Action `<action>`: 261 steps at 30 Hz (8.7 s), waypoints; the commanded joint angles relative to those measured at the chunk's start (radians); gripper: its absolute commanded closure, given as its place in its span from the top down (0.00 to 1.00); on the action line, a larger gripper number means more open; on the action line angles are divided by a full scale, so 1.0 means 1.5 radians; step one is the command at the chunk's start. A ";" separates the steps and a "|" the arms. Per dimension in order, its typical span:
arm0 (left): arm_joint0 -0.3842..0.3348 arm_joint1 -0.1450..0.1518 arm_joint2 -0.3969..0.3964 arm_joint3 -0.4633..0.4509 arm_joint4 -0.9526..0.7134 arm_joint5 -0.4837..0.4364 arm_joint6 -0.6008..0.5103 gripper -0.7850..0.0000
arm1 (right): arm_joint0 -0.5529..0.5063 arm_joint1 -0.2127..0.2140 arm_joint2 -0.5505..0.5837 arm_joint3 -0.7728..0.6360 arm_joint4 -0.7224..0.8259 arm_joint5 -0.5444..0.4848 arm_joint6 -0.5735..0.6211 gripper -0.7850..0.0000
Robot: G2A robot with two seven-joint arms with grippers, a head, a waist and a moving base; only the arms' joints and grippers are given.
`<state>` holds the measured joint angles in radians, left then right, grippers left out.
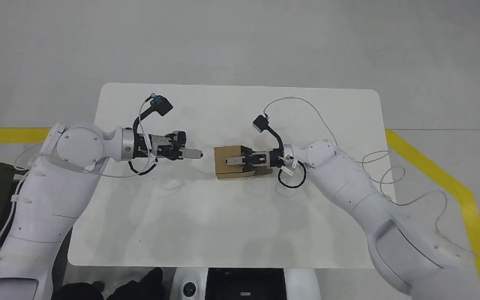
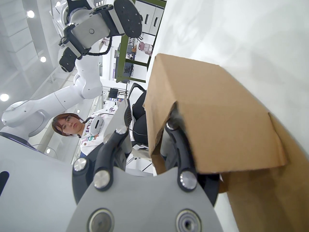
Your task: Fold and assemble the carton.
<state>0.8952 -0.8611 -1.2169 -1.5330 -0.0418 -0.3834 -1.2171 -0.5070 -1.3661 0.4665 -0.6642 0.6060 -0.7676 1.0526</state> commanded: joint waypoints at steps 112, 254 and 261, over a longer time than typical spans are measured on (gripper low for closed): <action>-0.058 -0.044 0.217 0.095 0.891 -0.416 0.805 1.00 | -0.220 0.213 0.330 -0.463 -0.336 0.130 -0.027 0.00; -0.058 -0.145 0.254 0.245 0.853 -0.403 0.859 1.00 | -0.196 0.152 0.303 -0.310 -0.287 0.271 0.006 0.00; -0.053 -0.144 0.242 0.241 0.843 -0.396 0.843 1.00 | -0.259 0.189 0.392 -0.399 -0.328 0.341 0.033 0.23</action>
<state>0.8142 -1.0777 -0.8523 -1.1696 1.2248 -0.9771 0.0500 -0.8824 -1.0884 1.0385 -1.2475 0.1187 -0.2712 1.0971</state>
